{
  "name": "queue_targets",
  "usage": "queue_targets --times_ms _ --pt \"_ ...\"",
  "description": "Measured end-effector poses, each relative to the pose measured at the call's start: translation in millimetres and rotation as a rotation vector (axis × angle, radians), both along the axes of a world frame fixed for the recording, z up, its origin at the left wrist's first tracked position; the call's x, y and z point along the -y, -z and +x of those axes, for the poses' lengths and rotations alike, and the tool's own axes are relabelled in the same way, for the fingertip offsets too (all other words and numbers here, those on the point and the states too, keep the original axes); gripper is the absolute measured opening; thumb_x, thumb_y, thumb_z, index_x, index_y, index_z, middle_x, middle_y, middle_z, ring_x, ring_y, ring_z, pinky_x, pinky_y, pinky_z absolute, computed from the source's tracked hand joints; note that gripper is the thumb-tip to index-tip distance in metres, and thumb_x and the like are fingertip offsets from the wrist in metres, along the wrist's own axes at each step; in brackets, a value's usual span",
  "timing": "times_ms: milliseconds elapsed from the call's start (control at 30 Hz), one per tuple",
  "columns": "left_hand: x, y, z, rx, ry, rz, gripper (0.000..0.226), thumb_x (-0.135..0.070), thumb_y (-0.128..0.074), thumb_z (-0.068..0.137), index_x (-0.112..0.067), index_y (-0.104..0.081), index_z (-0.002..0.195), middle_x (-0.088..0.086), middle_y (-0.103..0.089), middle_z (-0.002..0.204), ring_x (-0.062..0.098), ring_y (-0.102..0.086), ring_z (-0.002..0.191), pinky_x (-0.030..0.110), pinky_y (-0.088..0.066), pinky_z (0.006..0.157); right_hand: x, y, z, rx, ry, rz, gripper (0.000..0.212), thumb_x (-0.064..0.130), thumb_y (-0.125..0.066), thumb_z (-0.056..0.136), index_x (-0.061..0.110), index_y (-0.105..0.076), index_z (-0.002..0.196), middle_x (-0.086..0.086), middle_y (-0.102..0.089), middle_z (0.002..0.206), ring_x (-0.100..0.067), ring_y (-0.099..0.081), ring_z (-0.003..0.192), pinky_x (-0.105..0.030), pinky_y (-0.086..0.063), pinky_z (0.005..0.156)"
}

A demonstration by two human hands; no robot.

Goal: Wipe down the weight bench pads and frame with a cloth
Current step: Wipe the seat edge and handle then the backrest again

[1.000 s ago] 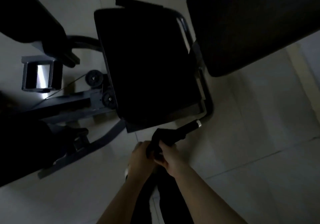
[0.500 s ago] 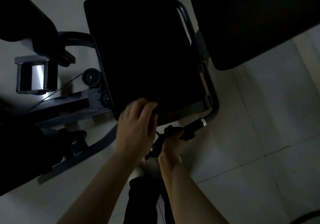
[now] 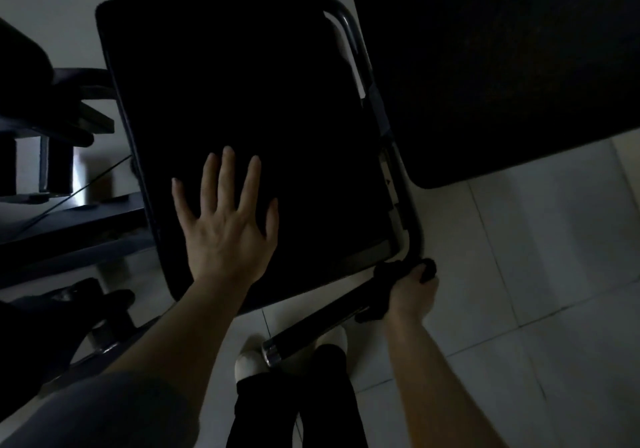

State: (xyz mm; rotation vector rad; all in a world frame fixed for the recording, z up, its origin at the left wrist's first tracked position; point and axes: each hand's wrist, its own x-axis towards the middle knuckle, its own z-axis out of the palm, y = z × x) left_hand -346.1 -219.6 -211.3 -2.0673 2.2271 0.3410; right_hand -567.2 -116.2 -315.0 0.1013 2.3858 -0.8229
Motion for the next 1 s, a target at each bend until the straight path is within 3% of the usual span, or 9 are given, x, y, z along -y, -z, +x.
queue_targets --times_ms 67,167,300,500,567,633,767,867,1000 --pt "1 1 -1 0.017 -0.012 0.002 0.062 -0.054 -0.019 0.092 -0.032 -0.006 0.149 0.004 -0.005 0.159 0.019 0.002 0.146 0.053 0.005 0.115 36 -20 -19 -0.120 -0.239 -0.016 0.043 0.031 -0.034 0.101 0.006 -0.044 0.134 -0.014 -0.053 0.133 -0.030 -0.054 0.118 -0.034 -0.042 0.100" --pt "3 3 -1 0.054 -0.019 0.009 0.063 -0.053 -0.022 0.092 -0.033 -0.006 0.149 0.003 -0.006 0.159 0.019 0.001 0.146 0.051 0.007 0.115 91 -15 -47 -0.205 -0.622 0.011 0.032 0.016 -0.040 0.099 -0.005 -0.053 0.119 -0.020 -0.059 0.118 -0.033 -0.056 0.109 -0.030 -0.040 0.085" --pt "5 2 -4 0.073 -0.034 0.005 0.063 -0.052 -0.024 0.090 -0.032 -0.010 0.148 0.005 -0.011 0.158 0.021 -0.003 0.146 0.052 0.003 0.115 128 21 -65 0.077 -0.980 0.230 0.027 0.018 -0.044 0.097 -0.002 -0.059 0.107 -0.020 -0.061 0.111 -0.029 -0.055 0.093 -0.035 -0.045 0.083" --pt "4 -1 -5 0.072 -0.043 -0.014 0.063 -0.052 -0.024 0.089 -0.031 -0.014 0.148 0.007 -0.014 0.158 0.023 -0.007 0.146 0.054 0.000 0.114 103 5 -74 -0.176 -1.329 0.213 0.016 0.013 -0.054 0.091 0.003 -0.058 0.103 -0.013 -0.057 0.097 -0.024 -0.053 0.087 -0.027 -0.037 0.071" --pt "4 0 -6 0.069 -0.043 -0.023 0.063 -0.051 -0.024 0.089 -0.030 -0.016 0.148 0.007 -0.014 0.158 0.024 -0.008 0.146 0.054 0.000 0.115 83 -1 -70 -0.336 -1.388 0.046 0.043 0.004 -0.066 0.080 0.008 -0.049 0.120 -0.024 -0.058 0.110 -0.035 -0.060 0.085 -0.028 -0.042 0.068" --pt "3 -1 -6 0.069 -0.045 -0.026 0.063 -0.052 -0.024 0.090 -0.030 -0.015 0.148 0.006 -0.013 0.158 0.023 -0.007 0.146 0.054 0.000 0.115 58 -9 -64 -0.357 -1.279 -0.012 0.057 0.003 -0.066 0.076 0.018 -0.038 0.123 -0.026 -0.052 0.119 -0.042 -0.060 0.089 -0.032 -0.044 0.067" --pt "2 -2 -5 0.052 -0.038 -0.032 0.063 -0.053 -0.021 0.091 -0.031 -0.012 0.149 0.006 -0.011 0.158 0.022 -0.003 0.146 0.054 0.001 0.116 14 -29 -21 -0.090 -0.701 0.010 0.044 0.005 -0.058 0.084 0.004 -0.044 0.126 -0.019 -0.048 0.124 -0.035 -0.053 0.110 -0.034 -0.041 0.086" --pt "0 -2 -5 0.034 -0.035 -0.043 0.062 -0.054 -0.020 0.091 -0.031 -0.012 0.149 0.006 -0.010 0.159 0.022 -0.003 0.146 0.053 0.001 0.116 -9 -41 27 0.013 -0.445 -0.002 0.059 0.031 -0.055 0.088 0.006 -0.034 0.138 -0.021 -0.044 0.135 -0.035 -0.046 0.122 -0.041 -0.040 0.103" --pt "-1 2 -1 0.021 -0.022 -0.067 0.060 -0.052 -0.024 0.094 -0.032 -0.010 0.149 0.004 -0.009 0.159 0.020 -0.001 0.146 0.052 0.002 0.116 -12 -69 53 0.200 -0.415 0.137 0.055 0.027 -0.049 0.096 0.012 -0.026 0.143 -0.023 -0.033 0.137 -0.031 -0.044 0.112 -0.023 -0.032 0.080"
